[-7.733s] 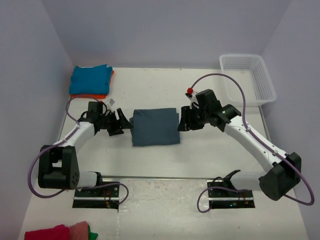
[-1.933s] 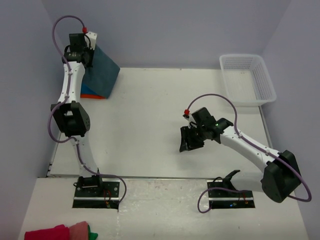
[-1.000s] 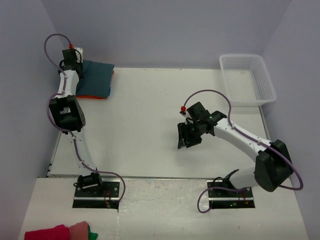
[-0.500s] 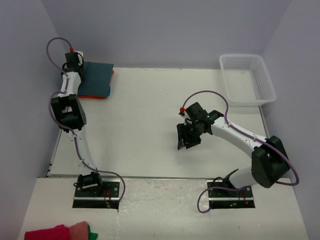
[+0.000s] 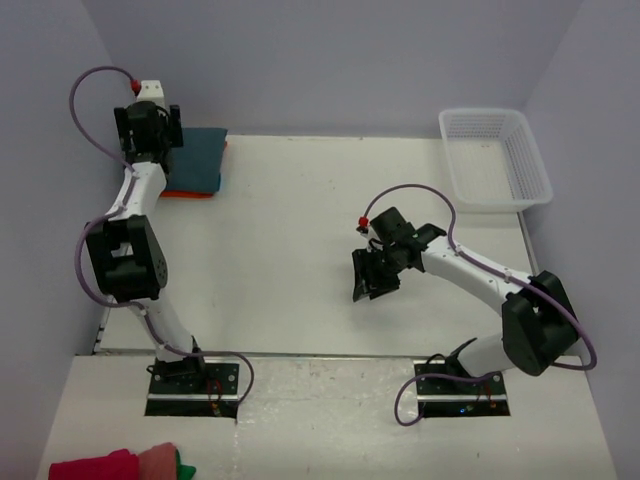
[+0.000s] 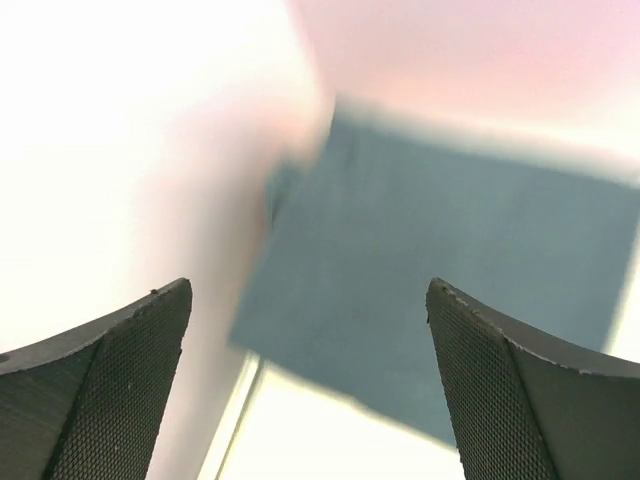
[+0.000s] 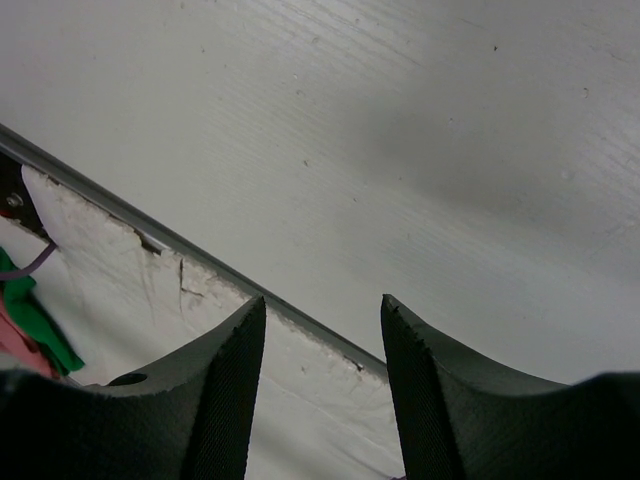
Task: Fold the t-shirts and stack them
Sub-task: Put the neatly folded tshirt into the corner of the board with the left arm
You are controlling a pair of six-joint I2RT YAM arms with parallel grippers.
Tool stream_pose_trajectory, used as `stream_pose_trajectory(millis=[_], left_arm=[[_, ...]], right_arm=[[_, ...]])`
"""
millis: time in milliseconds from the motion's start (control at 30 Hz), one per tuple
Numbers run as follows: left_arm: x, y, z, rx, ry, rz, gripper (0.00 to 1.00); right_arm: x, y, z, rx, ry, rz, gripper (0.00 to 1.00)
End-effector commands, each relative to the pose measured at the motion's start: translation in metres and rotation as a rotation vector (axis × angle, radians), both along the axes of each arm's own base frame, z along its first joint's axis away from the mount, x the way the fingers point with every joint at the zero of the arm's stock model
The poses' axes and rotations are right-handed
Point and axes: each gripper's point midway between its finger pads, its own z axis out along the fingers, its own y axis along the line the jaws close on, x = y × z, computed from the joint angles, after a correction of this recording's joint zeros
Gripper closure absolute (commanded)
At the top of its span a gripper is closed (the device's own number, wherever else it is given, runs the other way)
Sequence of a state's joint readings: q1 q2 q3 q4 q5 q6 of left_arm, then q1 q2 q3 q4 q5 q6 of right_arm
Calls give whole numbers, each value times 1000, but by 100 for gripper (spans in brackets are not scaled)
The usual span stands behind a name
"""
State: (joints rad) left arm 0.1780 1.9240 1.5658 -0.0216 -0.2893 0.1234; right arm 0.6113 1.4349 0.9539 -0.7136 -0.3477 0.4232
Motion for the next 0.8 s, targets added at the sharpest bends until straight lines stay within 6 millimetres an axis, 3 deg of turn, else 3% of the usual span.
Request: stream_pose_trajectory(millis=[0, 100, 133, 167, 200, 233, 300, 367, 400, 433, 500, 533, 567, 600, 633, 667, 700, 733, 767], left_arm=[[2, -33, 118, 67, -330, -45, 1], [-2, -49, 141, 96, -371, -60, 0], [0, -50, 139, 76, -360, -58, 0], [6, -52, 155, 64, -383, -63, 2], [14, -54, 135, 48, -320, -76, 7], [21, -59, 141, 33, -325, -102, 37], [27, -64, 123, -18, -291, -110, 65], [27, -75, 111, -73, -277, -147, 100], [24, -83, 118, -131, -315, -164, 100], [22, -96, 108, -171, -302, -212, 100], [12, -108, 121, -222, -351, -218, 100], [8, -120, 109, -250, -330, -240, 100], [0, -126, 124, -257, -376, -252, 100], [-6, -130, 123, -275, -383, -248, 100], [-13, -130, 107, -291, -359, -226, 100], [-23, -132, 113, -310, -369, -228, 91], [-30, -133, 110, -356, -379, -206, 71], [-41, -148, 84, -382, -335, -204, 35], [-54, -154, 102, -393, -390, -225, 6]], right_arm=[[-3, 10, 6, 62, -12, 12, 49], [-4, 8, 5, 62, -17, 12, 49], [-4, 8, 5, 62, -20, 13, 49], [-4, 9, 7, 67, -24, 16, 49], [-4, 11, 9, 75, -24, 15, 49], [-3, 12, 12, 87, -34, 19, 49], [-3, 15, 13, 103, -43, 15, 49], [0, 14, 14, 97, -61, 7, 49], [5, 9, 12, 68, -92, -15, 49], [9, 6, 15, 58, -122, -32, 49], [16, 0, 15, 32, -171, -58, 49], [18, -2, 20, 37, -199, -67, 49], [22, 1, 25, 52, -234, -68, 49], [22, 3, 28, 62, -255, -61, 49], [28, 0, 31, 43, -290, -81, 48], [33, 1, 38, 53, -318, -102, 45], [35, 2, 42, 58, -337, -104, 41], [41, -2, 44, 35, -371, -130, 34], [44, -2, 50, 42, -404, -145, 32]])
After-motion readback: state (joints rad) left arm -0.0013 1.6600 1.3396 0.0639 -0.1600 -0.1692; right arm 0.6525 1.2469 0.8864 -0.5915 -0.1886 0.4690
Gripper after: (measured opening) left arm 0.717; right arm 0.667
